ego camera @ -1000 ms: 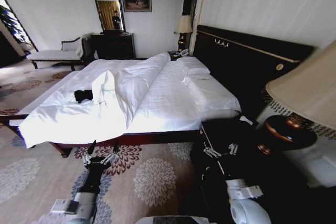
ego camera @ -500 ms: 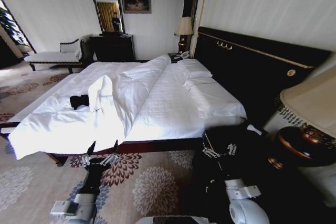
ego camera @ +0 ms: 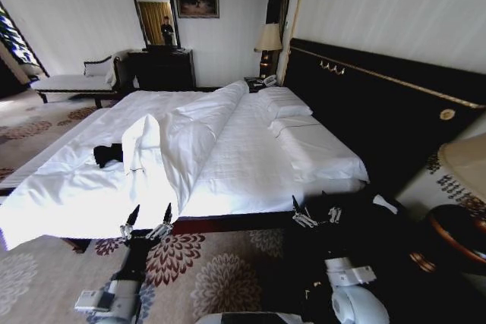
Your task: Fold the clothes on the bed.
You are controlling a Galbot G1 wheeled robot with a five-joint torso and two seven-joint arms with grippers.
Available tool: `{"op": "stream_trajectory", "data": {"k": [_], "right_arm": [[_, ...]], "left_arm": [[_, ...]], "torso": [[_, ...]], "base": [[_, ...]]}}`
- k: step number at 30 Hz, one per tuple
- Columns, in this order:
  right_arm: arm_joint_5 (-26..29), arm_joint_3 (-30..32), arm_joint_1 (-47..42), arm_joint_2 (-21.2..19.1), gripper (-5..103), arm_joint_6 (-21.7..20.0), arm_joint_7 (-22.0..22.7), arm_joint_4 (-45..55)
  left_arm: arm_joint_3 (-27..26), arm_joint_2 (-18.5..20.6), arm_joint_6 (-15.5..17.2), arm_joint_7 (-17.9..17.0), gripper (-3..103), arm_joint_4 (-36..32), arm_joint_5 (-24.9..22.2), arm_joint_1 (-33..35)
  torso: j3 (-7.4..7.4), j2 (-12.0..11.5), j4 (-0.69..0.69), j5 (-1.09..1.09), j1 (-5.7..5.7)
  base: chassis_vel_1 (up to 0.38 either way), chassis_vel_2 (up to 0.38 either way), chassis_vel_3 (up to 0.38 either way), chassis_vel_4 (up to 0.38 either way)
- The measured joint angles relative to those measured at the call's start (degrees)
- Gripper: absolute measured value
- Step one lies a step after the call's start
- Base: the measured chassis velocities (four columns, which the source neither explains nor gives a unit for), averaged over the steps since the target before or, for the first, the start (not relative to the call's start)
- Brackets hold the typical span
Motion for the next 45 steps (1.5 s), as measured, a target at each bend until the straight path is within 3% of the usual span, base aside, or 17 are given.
{"op": "stream_trajectory", "data": {"k": [27, 45], "right_arm": [[0.3, -0.5, 0.2, 0.0, 100, 2.0, 0.9, -0.9], [-2.2, -0.4, -0.5, 1.7, 100, 3.4, 1.4, -0.8]], "left_arm": [[0.4, -0.9, -0.3, 0.0, 100, -0.1, 1.2, 0.2], [-0.5, 0.6, -0.4, -0.3, 100, -0.5, 0.4, 0.3]], "torso": [[0.0, 0.0, 0.0, -0.01, 0.0], [-0.01, 0.0, 0.0, -0.01, -0.02]], "base": [[-0.143, 0.142, 0.138, -0.14], [-0.007, 0.011, 0.01, -0.012]]}}
